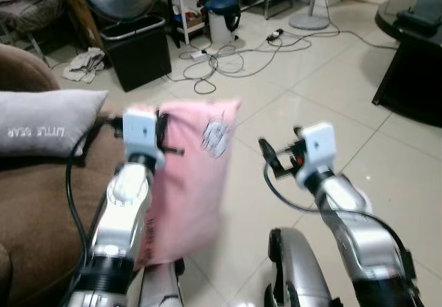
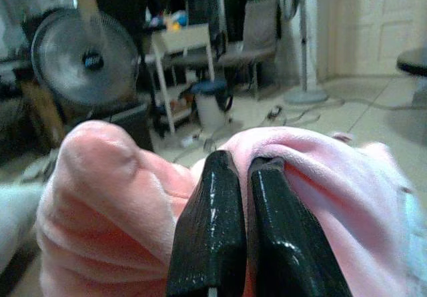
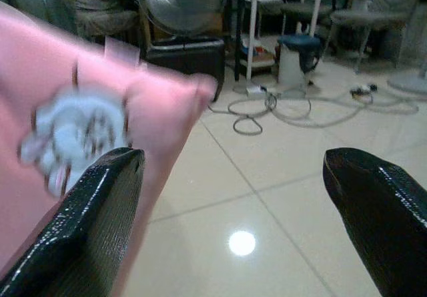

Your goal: Move the pillow to the sofa from floor

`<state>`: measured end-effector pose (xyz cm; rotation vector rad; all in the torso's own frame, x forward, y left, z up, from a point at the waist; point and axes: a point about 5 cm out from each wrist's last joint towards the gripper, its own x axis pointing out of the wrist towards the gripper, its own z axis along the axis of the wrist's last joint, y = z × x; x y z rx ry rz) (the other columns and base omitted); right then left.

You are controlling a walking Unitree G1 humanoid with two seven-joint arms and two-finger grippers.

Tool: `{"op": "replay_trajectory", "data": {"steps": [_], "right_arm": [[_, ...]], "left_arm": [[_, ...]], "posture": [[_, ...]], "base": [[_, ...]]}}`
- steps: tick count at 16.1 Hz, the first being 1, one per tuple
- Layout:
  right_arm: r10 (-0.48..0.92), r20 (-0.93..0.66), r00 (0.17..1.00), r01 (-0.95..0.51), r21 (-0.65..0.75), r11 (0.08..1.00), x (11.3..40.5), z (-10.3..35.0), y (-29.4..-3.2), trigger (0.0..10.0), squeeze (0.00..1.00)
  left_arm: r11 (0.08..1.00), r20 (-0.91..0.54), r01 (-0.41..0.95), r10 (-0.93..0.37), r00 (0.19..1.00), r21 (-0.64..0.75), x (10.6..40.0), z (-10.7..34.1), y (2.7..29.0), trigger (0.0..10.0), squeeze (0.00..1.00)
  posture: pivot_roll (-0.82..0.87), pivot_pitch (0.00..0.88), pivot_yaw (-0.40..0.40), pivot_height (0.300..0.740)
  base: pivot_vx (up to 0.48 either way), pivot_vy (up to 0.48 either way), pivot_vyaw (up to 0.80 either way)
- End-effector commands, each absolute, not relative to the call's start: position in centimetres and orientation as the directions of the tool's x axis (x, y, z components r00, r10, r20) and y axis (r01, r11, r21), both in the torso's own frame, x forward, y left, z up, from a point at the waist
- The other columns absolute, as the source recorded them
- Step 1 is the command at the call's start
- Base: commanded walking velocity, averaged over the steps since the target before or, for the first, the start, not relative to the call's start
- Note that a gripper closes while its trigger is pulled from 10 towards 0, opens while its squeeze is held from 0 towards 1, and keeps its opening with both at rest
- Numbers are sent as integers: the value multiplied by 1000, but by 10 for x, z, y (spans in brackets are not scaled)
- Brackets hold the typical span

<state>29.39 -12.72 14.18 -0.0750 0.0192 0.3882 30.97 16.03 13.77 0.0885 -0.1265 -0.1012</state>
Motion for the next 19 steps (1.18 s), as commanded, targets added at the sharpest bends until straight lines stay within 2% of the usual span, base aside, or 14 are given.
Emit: {"op": "replay_trajectory", "data": {"steps": [1,4,7,9,11,16,19], "right_arm": [[391,-29,920,-392,-71,917,297,144,-120,10000,0],[399,-58,915,-403,-94,910,303,137,-117,10000,0],[410,-41,911,-412,-138,901,309,145,-120,10000,0],[383,-34,923,-384,-104,917,317,143,-125,10000,0],[391,-22,920,-391,-116,913,317,146,-124,10000,0],[413,-22,910,-412,-136,901,311,144,-124,10000,0],[414,-29,910,-414,-128,901,311,143,-123,10000,0]], "left_arm": [[995,173,51,-66,983,91,309,152,169,10000,0],[996,137,31,-43,990,89,301,148,172,10000,0],[990,99,47,-60,993,133,296,136,168,10000,0],[973,51,62,-75,996,223,287,121,165,10000,0],[978,41,55,-65,997,203,284,118,165,10000,0],[971,84,52,-73,994,233,285,127,157,10000,0],[967,117,61,-92,989,247,287,136,152,10000,0]], "posture": [[79,0,45,590],[112,0,8,620],[102,0,10,650],[119,0,-11,675],[118,0,-12,690],[118,0,-31,735],[130,0,-37,740]], "base": [[0,0,0],[0,0,0],[0,0,0],[0,0,0],[0,0,0],[0,0,0],[0,0,0]]}}
